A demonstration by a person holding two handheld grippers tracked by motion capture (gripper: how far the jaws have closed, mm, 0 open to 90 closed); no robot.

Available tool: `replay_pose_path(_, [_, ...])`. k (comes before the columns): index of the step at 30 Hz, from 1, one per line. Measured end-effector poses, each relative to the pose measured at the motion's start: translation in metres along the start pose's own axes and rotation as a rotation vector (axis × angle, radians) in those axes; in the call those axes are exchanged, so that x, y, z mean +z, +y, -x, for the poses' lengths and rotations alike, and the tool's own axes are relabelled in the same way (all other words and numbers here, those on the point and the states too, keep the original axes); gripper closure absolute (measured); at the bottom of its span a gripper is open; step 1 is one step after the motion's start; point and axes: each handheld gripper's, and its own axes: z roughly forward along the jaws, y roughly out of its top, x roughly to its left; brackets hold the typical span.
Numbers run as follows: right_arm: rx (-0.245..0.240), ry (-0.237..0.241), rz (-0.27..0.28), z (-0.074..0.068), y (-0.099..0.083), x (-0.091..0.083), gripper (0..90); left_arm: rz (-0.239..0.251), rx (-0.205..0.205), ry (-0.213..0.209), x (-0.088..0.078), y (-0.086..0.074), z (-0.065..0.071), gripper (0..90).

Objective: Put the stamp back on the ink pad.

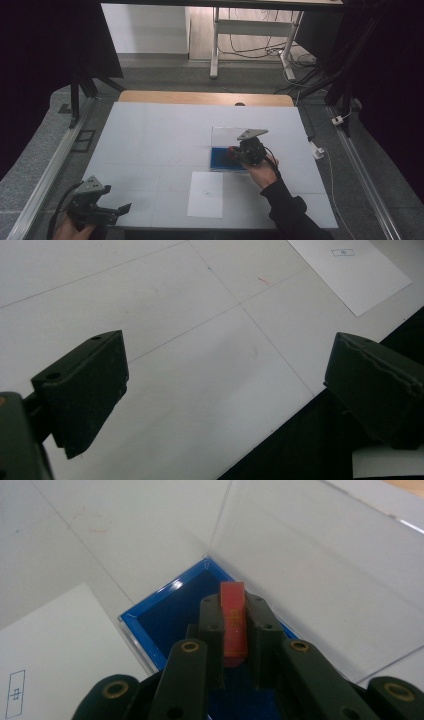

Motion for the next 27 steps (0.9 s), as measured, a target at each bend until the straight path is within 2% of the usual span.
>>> replay_pose_path(10, [-0.032, -0.014, -0.053, -0.004, -0.003, 0.012, 79.3, 0.0, 0.002, 0.002, 0.0, 0.0, 0.0, 4.3])
replay_pose_path(13, [-0.027, -0.019, -0.056, -0.004, -0.002, 0.013, 79.2, 0.0, 0.002, 0.002, 0.0, 0.0, 0.0, 4.3])
replay_pose_path(22, [-0.03, -0.021, -0.05, -0.005, -0.003, 0.013, 78.2, 0.001, 0.003, 0.002, 0.0, 0.0, 0.0, 4.3])
replay_pose_path(27, [-0.004, -0.015, 0.0, -0.004, -0.001, 0.008, 72.4, 0.001, 0.004, 0.001, 0.0, 0.0, 0.0, 4.3])
